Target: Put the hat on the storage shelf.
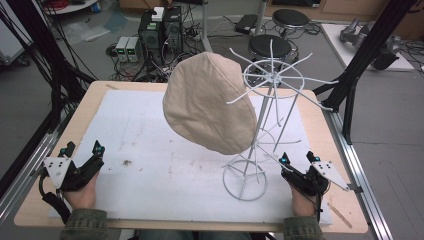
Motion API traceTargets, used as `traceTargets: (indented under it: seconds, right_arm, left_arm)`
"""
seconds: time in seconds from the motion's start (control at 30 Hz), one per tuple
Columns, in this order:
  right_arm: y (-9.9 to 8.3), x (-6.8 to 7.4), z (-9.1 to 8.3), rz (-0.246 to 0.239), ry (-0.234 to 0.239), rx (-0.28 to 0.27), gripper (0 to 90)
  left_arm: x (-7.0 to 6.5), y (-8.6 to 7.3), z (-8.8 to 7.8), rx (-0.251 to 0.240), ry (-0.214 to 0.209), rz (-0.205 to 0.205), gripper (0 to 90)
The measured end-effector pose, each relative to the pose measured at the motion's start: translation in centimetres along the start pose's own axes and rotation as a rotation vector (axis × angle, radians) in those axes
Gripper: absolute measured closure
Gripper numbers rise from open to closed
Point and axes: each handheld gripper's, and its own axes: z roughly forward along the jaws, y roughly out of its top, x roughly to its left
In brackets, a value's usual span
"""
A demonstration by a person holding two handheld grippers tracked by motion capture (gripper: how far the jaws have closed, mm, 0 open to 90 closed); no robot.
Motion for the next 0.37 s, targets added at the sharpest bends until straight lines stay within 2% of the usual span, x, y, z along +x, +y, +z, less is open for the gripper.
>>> traceTargets:
  seconds: [0.37]
  right_arm:
    - [-0.02, 0.02, 0.07, -0.001, 0.005, 0.004, 12.4]
  left_arm:
    - [0.10, -0.06, 0.03, 0.002, 0.001, -0.010, 24.1]
